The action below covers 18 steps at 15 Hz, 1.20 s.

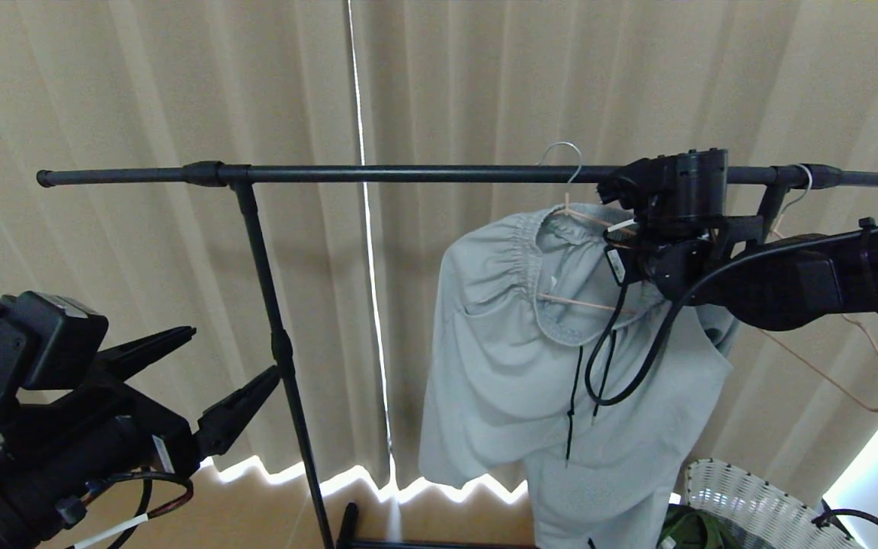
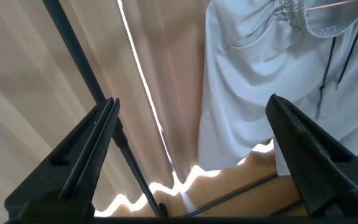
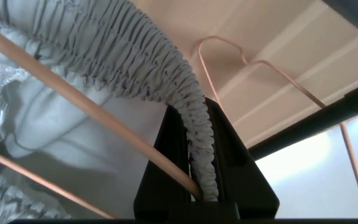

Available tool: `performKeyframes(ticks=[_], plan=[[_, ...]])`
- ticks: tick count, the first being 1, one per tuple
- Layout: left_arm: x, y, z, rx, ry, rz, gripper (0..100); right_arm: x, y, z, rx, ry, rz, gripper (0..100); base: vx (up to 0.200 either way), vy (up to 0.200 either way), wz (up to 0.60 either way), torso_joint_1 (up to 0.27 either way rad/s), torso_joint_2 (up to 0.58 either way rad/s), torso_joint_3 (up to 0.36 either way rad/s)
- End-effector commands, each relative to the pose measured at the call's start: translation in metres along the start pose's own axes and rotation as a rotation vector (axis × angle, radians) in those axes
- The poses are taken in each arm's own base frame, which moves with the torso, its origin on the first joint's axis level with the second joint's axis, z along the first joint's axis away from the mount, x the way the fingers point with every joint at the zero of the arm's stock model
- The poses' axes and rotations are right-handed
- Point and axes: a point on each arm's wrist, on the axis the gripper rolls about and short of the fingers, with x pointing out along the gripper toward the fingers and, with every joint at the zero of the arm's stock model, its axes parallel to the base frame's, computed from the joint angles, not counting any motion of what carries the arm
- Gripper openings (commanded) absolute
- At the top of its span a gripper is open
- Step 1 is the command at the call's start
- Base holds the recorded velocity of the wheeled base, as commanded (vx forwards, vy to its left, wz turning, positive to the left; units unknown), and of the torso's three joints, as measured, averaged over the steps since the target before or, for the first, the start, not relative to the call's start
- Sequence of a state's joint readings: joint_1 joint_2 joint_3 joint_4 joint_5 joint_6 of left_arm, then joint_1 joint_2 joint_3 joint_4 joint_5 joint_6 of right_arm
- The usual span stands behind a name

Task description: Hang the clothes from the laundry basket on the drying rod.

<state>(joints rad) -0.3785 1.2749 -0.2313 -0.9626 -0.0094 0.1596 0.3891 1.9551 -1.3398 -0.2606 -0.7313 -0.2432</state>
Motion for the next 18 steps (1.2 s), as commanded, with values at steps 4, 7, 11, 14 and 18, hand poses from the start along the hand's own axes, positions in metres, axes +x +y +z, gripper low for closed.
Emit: performKeyframes(ticks=[4,7,11,14,18], plan=[[0.0,0.0,0.0,0.0,0.002,0.001,100,0.001,0.007,-0.002,-0.012,0.004,0.011,0,0.0,0.0,0.0,0.0,0.0,0.0],[0.0,0.0,0.0,0.0,0.002,0.001,100,-0.004,0.014,-0.003,-0.023,0.001,0.03,0,0.0,0.0,0.0,0.0,0.0,0.0],[0.0,0.001,0.0,0.0,-0.001,0.003,100,-0.012,0.026,-0.001,-0.038,-0.012,0.062,0,0.0,0.0,0.0,0.0,0.0,0.0],[0.0,0.001,0.0,0.0,-0.002,0.003,100,-0.018,0.032,-0.001,-0.05,-0.019,0.081,0,0.0,0.0,0.0,0.0,0.0,0.0],[0.0,0.001,0.0,0.0,-0.002,0.005,100,-0.022,0.037,-0.001,-0.057,-0.023,0.094,100,0.0,0.0,0.0,0.0,0.0,0.0]])
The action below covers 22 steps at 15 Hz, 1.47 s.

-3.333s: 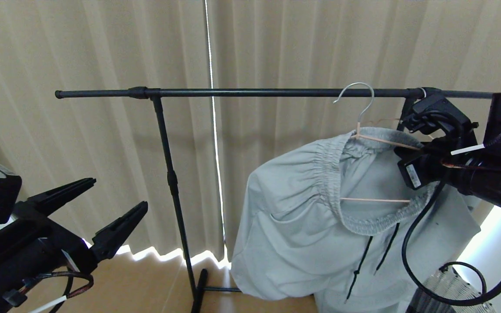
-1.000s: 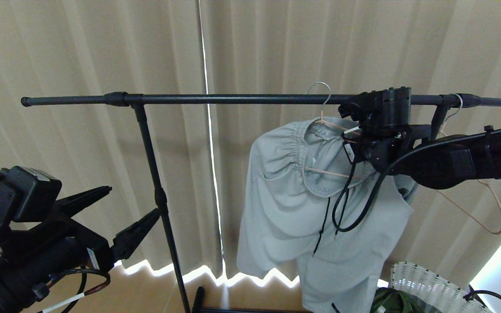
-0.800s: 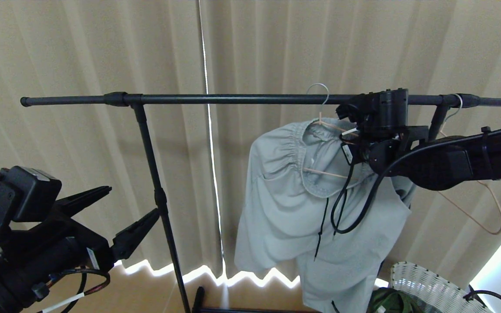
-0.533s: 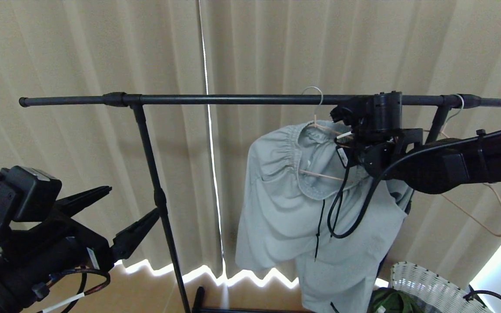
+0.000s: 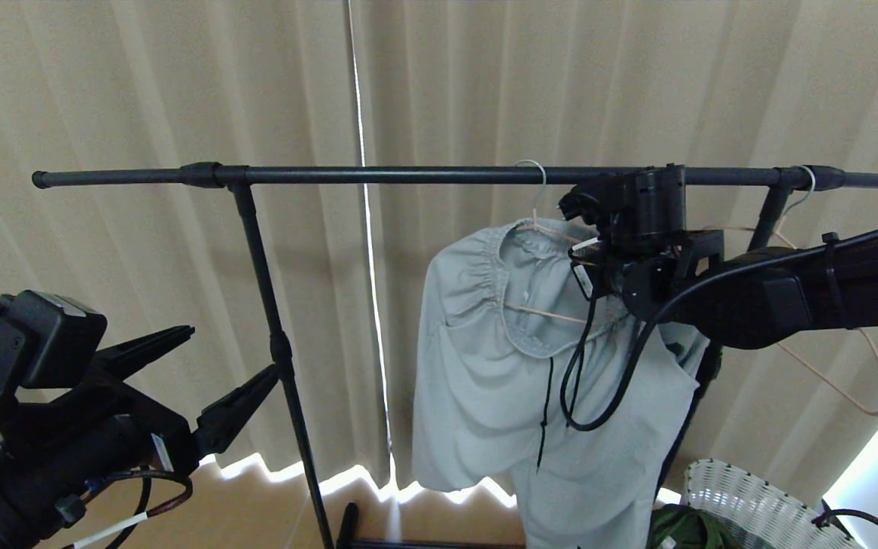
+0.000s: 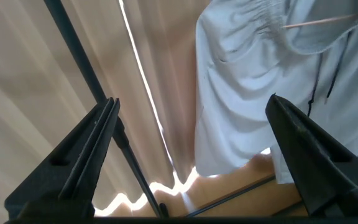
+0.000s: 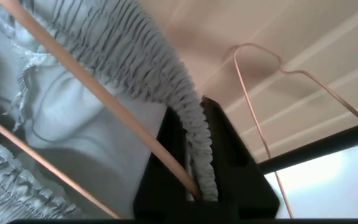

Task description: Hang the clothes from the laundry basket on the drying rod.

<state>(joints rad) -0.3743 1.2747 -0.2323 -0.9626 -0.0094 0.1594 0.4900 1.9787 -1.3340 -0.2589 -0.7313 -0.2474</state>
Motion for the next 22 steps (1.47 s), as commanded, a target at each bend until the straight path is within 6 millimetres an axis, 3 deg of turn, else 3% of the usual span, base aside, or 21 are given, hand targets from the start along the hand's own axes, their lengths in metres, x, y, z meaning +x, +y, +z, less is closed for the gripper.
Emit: performKeyframes(ticks=[1,5,15,22], plan=[[0.0,0.0,0.0,0.0,0.0,0.002,100,-0.003,0.003,0.0,0.0,-0.005,0.011,100,0.0,0.0,0.0,0.0,0.0,0.0],[0.001,0.0,-0.001,-0.001,0.005,-0.001,100,-0.006,0.01,0.003,0.009,-0.03,0.054,100,0.0,0.0,0.0,0.0,0.0,0.0],[0.0,-0.001,-0.002,0.0,0.01,-0.005,100,-0.015,0.021,0.007,0.154,-0.117,0.552,100,0.0,0.0,0.0,0.0,0.0,0.0],[0.0,-0.001,-0.002,0.002,0.011,-0.006,100,-0.022,0.026,0.011,0.279,-0.122,0.699,100,0.0,0.0,0.0,0.0,0.0,0.0]])
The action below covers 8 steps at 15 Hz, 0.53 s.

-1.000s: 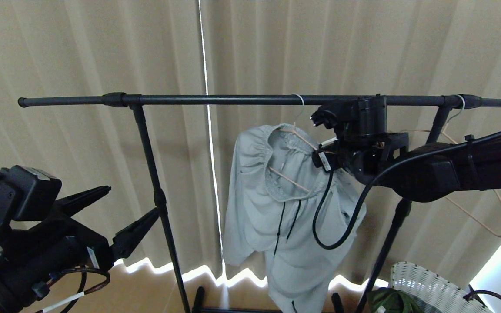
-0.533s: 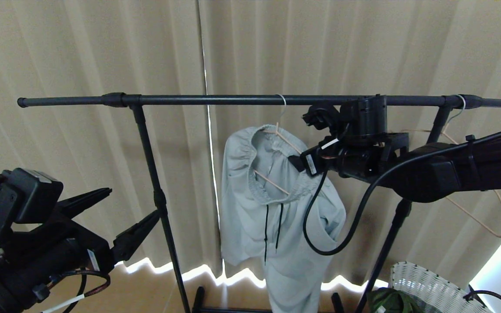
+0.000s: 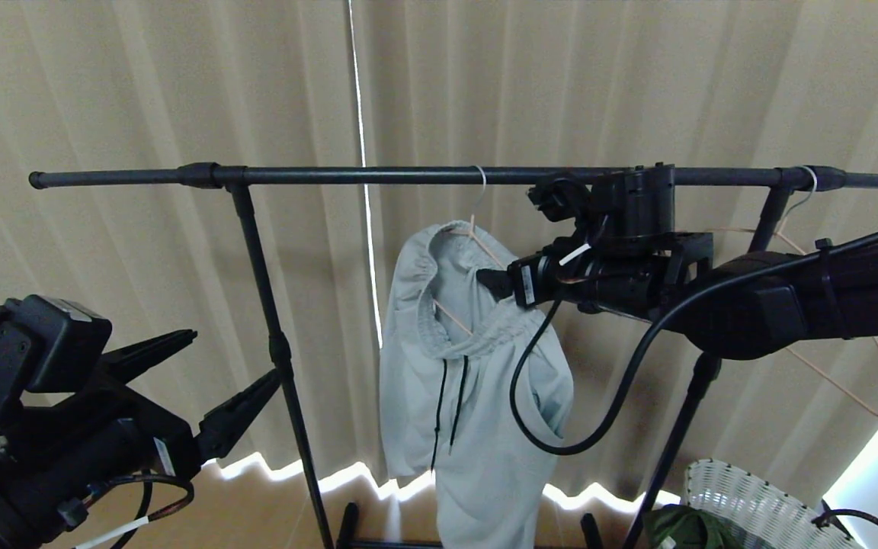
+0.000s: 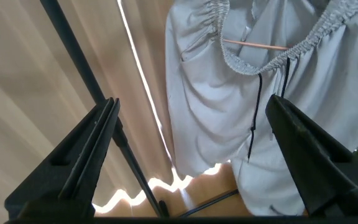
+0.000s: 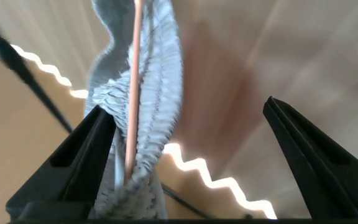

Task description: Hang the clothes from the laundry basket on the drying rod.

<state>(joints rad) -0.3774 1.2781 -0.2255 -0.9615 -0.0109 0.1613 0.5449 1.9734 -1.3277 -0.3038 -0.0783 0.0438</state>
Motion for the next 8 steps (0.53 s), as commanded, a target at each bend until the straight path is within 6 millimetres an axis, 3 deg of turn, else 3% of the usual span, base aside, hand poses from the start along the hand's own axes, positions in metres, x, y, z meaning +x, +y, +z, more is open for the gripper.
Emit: performKeyframes(ticks=[1,8], plan=[[0.0,0.0,0.0,0.0,0.001,0.0,100,-0.001,0.001,0.004,0.003,-0.057,0.019,100,0.0,0.0,0.0,0.0,0.0,0.0],[0.001,0.0,-0.001,-0.002,0.006,-0.001,100,-0.013,-0.001,0.011,-0.077,-0.127,0.011,100,0.0,0.0,0.0,0.0,0.0,0.0]])
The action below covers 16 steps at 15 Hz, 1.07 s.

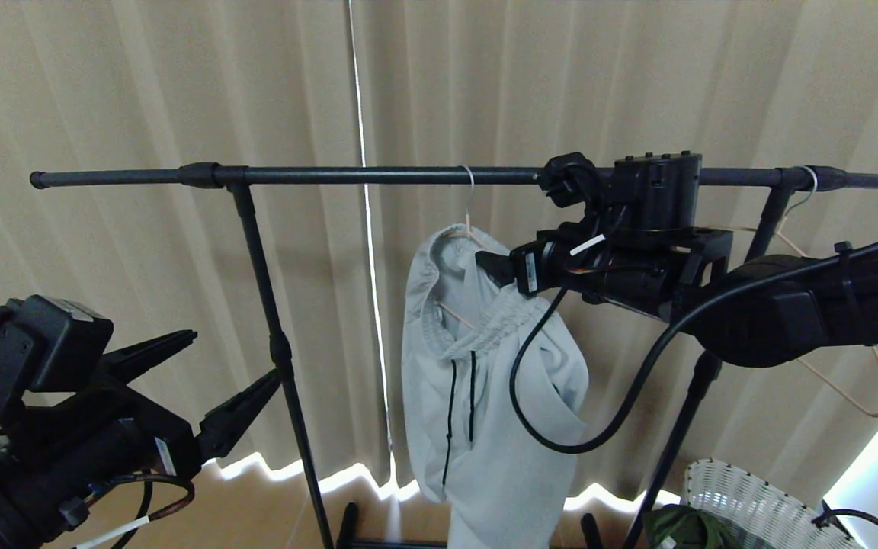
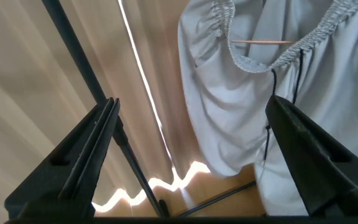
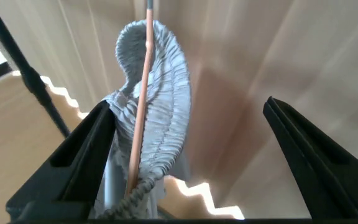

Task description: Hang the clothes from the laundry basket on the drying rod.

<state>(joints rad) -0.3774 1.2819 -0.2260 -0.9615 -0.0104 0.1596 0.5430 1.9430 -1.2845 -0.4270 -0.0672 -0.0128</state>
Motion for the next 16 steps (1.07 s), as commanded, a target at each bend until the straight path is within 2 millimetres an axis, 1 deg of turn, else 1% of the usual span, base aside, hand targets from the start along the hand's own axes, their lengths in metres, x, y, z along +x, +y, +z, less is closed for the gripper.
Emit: performKeyframes(ticks=[1,2,3,5,7,8,13,16], plan=[[0.0,0.0,0.0,0.0,0.002,0.001,100,-0.002,-0.001,0.001,-0.087,-0.037,0.001,100,0.0,0.0,0.0,0.0,0.0,0.0],[0.0,0.0,0.0,0.0,0.002,0.001,100,-0.001,-0.002,0.001,-0.219,-0.081,-0.006,100,0.0,0.0,0.0,0.0,0.0,0.0],[0.0,0.0,0.0,0.0,0.003,0.002,100,-0.001,-0.006,0.001,-0.278,-0.079,-0.017,100,0.0,0.0,0.0,0.0,0.0,0.0],[0.0,0.0,0.0,0.0,0.001,0.003,100,-0.004,-0.007,0.003,-0.319,-0.059,-0.018,100,0.0,0.0,0.0,0.0,0.0,0.0],[0.0,0.0,-0.001,0.0,0.004,0.002,100,-0.009,-0.007,0.007,-0.316,0.003,-0.013,100,0.0,0.0,0.0,0.0,0.0,0.0],[0.0,0.0,-0.001,0.0,0.004,0.002,100,-0.013,-0.007,0.01,-0.305,0.071,-0.005,100,0.0,0.0,0.0,0.0,0.0,0.0],[0.0,0.0,-0.001,-0.002,0.007,0.002,100,-0.019,-0.008,0.038,-0.189,0.245,0.003,100,0.0,0.0,0.0,0.0,0.0,0.0],[0.0,0.001,0.0,-0.002,0.003,0.007,100,-0.02,-0.008,0.038,-0.19,0.294,-0.033,100,0.0,0.0,0.0,0.0,0.0,0.0]])
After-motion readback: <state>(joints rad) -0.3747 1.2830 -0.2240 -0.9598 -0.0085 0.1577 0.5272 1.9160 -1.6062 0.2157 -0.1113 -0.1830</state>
